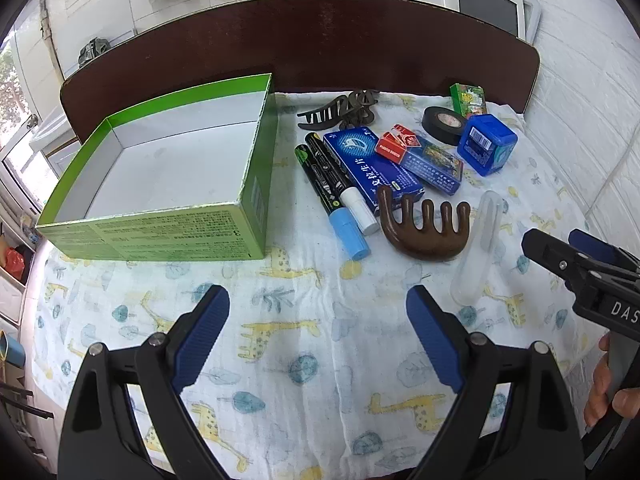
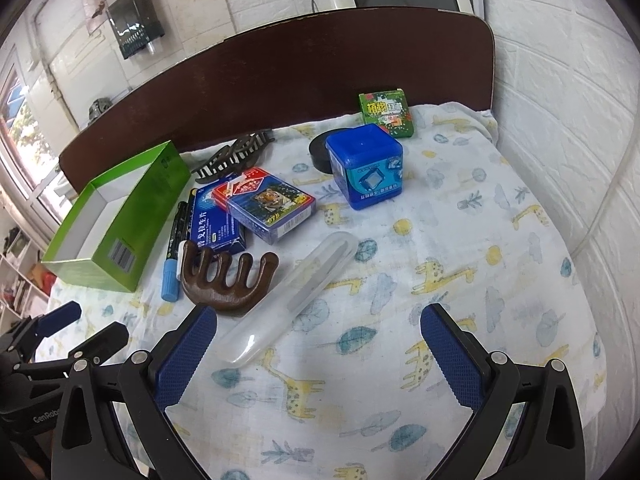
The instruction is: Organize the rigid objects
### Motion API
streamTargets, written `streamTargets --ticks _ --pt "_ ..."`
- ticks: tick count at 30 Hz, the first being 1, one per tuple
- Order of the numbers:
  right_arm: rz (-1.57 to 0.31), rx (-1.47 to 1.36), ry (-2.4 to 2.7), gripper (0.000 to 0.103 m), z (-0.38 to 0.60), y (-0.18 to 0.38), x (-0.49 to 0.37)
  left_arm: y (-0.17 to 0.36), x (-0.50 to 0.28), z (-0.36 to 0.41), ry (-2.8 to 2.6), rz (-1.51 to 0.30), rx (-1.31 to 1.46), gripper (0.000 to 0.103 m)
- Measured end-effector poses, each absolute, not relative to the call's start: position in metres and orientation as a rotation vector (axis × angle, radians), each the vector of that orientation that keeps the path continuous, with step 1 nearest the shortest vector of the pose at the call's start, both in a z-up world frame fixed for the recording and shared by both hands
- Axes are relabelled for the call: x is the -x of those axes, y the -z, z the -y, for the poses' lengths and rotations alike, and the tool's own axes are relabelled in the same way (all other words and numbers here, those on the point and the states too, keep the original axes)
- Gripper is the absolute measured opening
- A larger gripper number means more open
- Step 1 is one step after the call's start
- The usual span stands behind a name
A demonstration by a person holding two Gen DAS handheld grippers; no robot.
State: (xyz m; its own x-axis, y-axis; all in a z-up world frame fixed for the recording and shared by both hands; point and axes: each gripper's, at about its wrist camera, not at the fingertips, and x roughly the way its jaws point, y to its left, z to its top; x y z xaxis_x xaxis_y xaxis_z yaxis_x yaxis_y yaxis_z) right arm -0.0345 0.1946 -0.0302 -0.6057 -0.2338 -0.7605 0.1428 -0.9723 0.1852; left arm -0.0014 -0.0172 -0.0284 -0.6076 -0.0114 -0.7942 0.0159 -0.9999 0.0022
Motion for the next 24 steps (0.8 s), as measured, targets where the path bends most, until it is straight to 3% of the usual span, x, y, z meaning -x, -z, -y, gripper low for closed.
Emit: streamTargets --ticks 9,10,13,14,17,20,24 --pt "0.171 -1.278 2.631 0.099 -0.195 0.033 0.035 0.028 0.004 0.014 2.811 -0.016 -1.392 0.089" --pt "0.176 -1.270 2.627 0.092 -0.195 0.032 0.035 0.028 0.006 0.014 2.815 -0.026 -1.394 0.088" --pt "0.189 -1.273 2.607 0.070 -0.194 0.031 0.037 0.025 0.012 0.016 2.833 -0.095 -1.434 0.064" --pt "0.196 -1.275 2.596 0.067 -0.194 0.031 0.038 0.025 0.015 0.016 2.837 -0.118 -1.459 0.062" --pt "0.199 -1.273 2.575 0.062 -0.191 0.031 0.039 0.022 0.016 0.013 2.848 -0.117 -1.451 0.061" --pt "0.193 -1.253 2.560 0.050 -0.188 0.029 0.039 0.019 0.016 0.010 2.862 -0.086 -1.432 0.058" --pt "0.190 -1.251 2.553 0.050 -0.185 0.030 0.040 0.019 0.017 0.009 2.864 -0.071 -1.427 0.058"
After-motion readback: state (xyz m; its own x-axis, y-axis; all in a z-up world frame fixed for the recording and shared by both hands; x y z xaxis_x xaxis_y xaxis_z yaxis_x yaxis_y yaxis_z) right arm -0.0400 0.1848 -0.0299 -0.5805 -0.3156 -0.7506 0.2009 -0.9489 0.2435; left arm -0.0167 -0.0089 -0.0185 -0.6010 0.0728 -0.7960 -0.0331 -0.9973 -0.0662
